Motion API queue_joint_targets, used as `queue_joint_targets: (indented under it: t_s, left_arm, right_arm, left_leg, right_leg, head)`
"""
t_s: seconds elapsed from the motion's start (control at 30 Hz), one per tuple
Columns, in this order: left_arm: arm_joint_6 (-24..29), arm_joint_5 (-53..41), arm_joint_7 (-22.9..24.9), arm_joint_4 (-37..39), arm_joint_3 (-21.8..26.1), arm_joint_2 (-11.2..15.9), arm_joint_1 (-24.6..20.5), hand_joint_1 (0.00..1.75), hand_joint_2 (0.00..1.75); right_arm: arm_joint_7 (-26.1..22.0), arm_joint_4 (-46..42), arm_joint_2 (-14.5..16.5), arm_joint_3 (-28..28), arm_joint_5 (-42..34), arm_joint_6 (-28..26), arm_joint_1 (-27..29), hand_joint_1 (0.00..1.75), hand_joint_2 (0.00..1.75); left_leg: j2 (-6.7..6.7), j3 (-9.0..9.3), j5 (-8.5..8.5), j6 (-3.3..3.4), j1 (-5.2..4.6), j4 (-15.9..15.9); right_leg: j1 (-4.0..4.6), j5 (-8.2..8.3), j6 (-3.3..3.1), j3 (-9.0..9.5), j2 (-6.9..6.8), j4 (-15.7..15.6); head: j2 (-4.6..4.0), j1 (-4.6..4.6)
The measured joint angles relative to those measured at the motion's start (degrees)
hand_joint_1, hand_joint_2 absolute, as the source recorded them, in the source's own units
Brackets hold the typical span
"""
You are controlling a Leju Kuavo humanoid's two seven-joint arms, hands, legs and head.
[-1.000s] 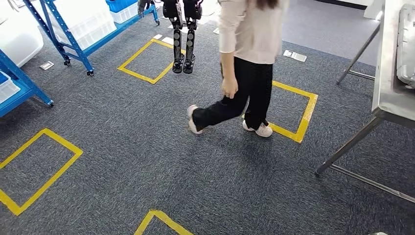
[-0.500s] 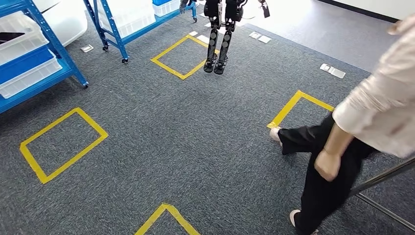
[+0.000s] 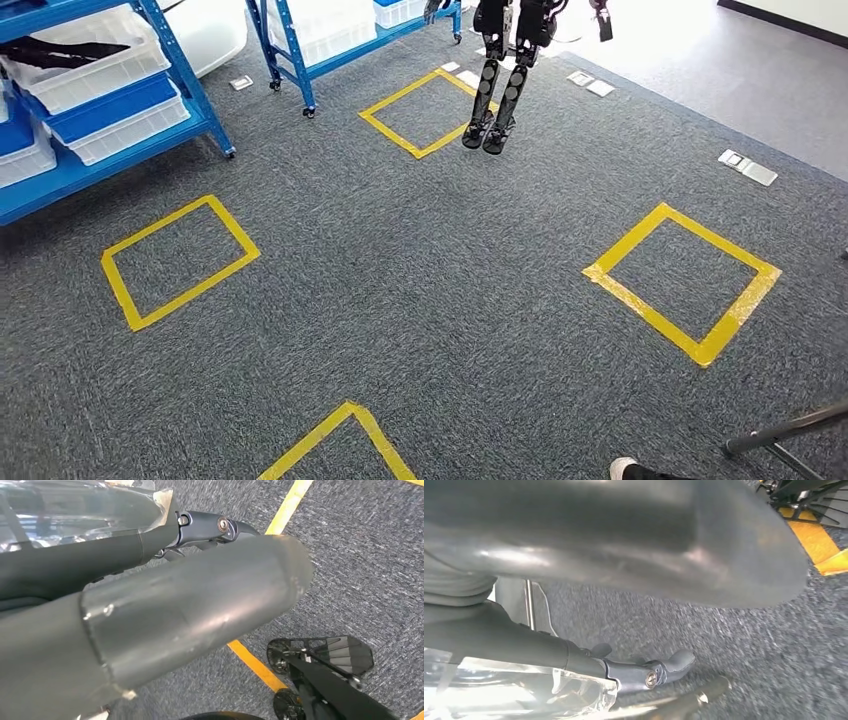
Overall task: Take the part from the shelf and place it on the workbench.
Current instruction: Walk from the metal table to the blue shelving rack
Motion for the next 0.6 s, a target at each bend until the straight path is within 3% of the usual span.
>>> queue_joint_targets:
  t_s: [0.03,0.1,0.17,0.23,0.3,0.37,0.4,0.43,0.5,0.53,0.6]
  left_arm:
    - [0.00,-0.01,-0.02,-0.01,0.00,0.05,-0.10,0.00,0.00]
    - [0.01,-0.04,-0.12,-0.01,0.00,0.14,-0.31,0.00,0.00]
    - [0.01,-0.13,-0.19,-0.01,0.00,0.18,-0.27,0.00,0.00]
    - [0.01,-0.24,-0.19,-0.01,0.00,0.16,-0.17,0.00,0.00]
    - [-0.01,-0.31,-0.17,0.00,0.00,0.12,-0.32,0.00,0.00]
    - [-0.03,-0.36,-0.13,0.00,0.00,0.10,-0.45,0.00,0.00]
    - [-0.04,-0.37,-0.09,0.01,0.00,0.08,-0.44,0.00,0.00]
    - [-0.06,-0.37,-0.04,0.01,0.00,0.06,-0.40,0.00,0.00]
    - [-0.08,-0.37,0.00,0.01,0.00,-0.01,-0.34,0.00,0.00]
    - [-0.09,-0.37,0.01,0.01,0.00,-0.04,-0.33,0.00,0.00]
    - [-0.09,-0.37,0.01,0.01,0.00,-0.05,-0.33,0.00,0.00]
  right_arm:
    - [0.00,0.01,0.04,0.03,-0.01,0.00,-0.05,0.00,0.00]
    - [0.05,0.02,0.13,0.08,-0.02,-0.01,-0.12,0.00,0.00]
    - [0.14,0.01,0.20,0.11,-0.04,-0.02,-0.27,0.00,0.00]
    - [0.16,-0.01,0.25,0.15,-0.06,-0.04,-0.39,0.00,0.00]
    - [0.17,0.01,0.28,0.16,-0.08,-0.04,-0.24,0.00,0.00]
    - [0.26,0.02,0.30,0.16,-0.10,-0.07,0.06,0.00,0.00]
    - [0.29,0.02,0.27,0.16,-0.10,-0.09,0.16,0.00,0.00]
    - [0.33,0.02,0.24,0.16,-0.10,-0.11,0.21,0.00,0.00]
    - [0.33,0.00,0.20,0.16,-0.09,-0.15,0.19,0.00,0.00]
    - [0.33,0.00,0.19,0.16,-0.09,-0.15,0.16,0.00,0.00]
    - [0.33,0.00,0.19,0.16,-0.09,-0.15,0.16,0.00,0.00]
  left_leg:
    - [1.06,1.67,1.05,0.41,-0.40,-3.19]
    - [2.05,2.96,1.57,0.88,-1.03,-6.10]
    - [0.75,3.05,2.03,1.12,-0.94,-6.76]
    - [-0.42,3.60,2.76,1.41,-0.53,-7.88]
    - [-1.64,3.85,3.19,1.60,-0.25,-8.40]
    - [-3.20,3.76,3.30,1.66,-0.15,-8.37]
    - [-4.00,3.76,3.32,1.58,-0.09,-8.33]
    - [-4.80,3.77,3.33,1.42,0.02,-8.25]
    - [-6.08,3.77,3.25,0.97,0.33,-7.97]
    - [-6.43,3.75,3.19,0.80,0.44,-7.85]
    - [-6.58,3.74,3.16,0.72,0.50,-7.77]
  right_leg:
    - [0.22,-0.14,0.03,0.13,-0.58,0.00]
    - [0.46,-0.36,0.25,0.26,-1.74,-0.05]
    - [0.58,-0.54,0.63,0.39,-2.62,-0.14]
    - [0.49,-1.67,0.94,-0.15,-0.72,1.65]
    - [0.00,-4.36,0.96,-2.80,2.60,7.68]
    - [-0.49,-6.44,1.29,-6.01,3.87,14.07]
    - [-0.73,-6.32,1.76,-6.59,4.00,14.90]
    - [-1.02,-5.22,2.44,-6.10,4.12,13.41]
    - [-1.65,-2.02,3.78,-3.39,4.68,6.93]
    - [-1.87,-0.91,4.19,-2.30,4.95,4.46]
    - [-1.98,-0.43,4.37,-1.78,5.14,3.32]
  head:
    - [0.00,0.02]
    - [0.00,0.04]
    - [0.00,0.01]
    - [0.00,0.08]
    - [0.00,0.19]
    - [0.00,0.21]
    - [0.00,0.21]
    - [0.00,0.21]
    - [0.00,0.21]
    - [0.00,0.21]
    - [0.00,0.22]
